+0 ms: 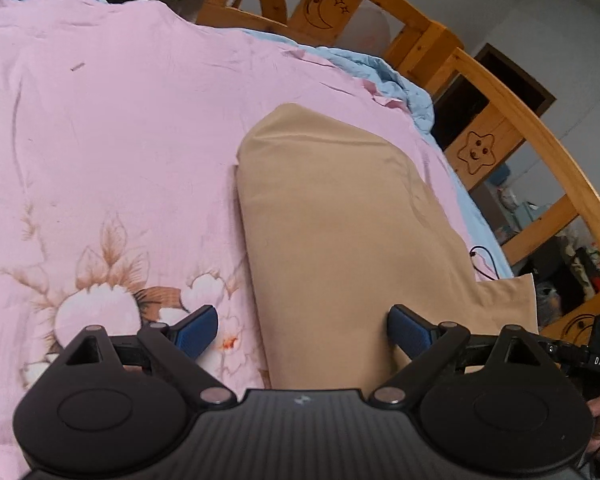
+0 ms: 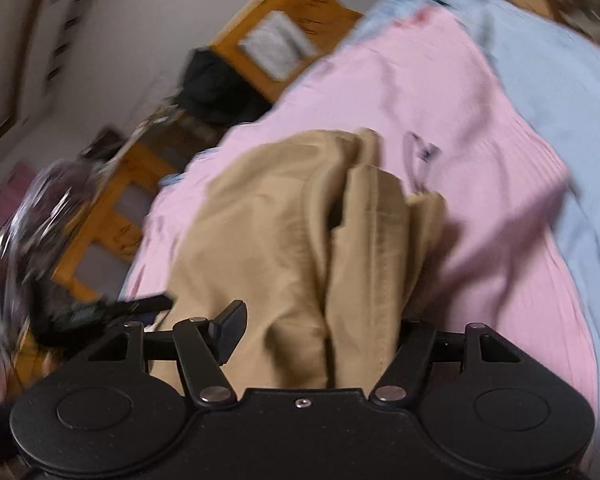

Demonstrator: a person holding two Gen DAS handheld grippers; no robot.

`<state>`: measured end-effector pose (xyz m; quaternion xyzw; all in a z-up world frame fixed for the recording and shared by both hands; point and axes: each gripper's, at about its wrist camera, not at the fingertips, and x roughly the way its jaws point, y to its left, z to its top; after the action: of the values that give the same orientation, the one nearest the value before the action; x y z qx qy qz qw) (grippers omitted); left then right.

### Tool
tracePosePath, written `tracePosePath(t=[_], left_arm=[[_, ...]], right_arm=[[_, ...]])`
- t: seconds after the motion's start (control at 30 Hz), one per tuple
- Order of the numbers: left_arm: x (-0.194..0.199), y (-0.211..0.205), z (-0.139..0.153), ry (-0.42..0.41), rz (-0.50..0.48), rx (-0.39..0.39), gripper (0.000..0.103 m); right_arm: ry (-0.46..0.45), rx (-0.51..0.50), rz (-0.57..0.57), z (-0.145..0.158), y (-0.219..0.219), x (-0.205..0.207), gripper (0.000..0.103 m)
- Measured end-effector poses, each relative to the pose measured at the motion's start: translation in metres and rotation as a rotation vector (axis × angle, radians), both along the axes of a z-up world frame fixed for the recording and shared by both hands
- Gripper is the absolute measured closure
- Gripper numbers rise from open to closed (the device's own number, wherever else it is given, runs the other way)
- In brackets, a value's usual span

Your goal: Fold large clothes

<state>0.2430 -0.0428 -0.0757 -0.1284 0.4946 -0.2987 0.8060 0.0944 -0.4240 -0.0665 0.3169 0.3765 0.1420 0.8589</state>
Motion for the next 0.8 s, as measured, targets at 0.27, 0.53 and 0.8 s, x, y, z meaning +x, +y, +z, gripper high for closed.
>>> tracePosePath(t=[0.27,0.53,0.8], left_arm=[[0.007,-0.008,-0.01,0.036,-0.045,-0.026,0.008],[0.008,-0.032,-0.011,0.038,-0.092,0.004,0.008],[0.007,-0.042,-0.007,0.021,-0.114,0.065,0.009]], right_arm=[[0.054,-0.041,-0.004,-0.022,-0.003,0.02,0.035],[0.062,-0.015,0.082,-0.023,0.007,0.02,0.032],[0.06,-0.072,0.062,-0.024,0.013,0.019,0.041]])
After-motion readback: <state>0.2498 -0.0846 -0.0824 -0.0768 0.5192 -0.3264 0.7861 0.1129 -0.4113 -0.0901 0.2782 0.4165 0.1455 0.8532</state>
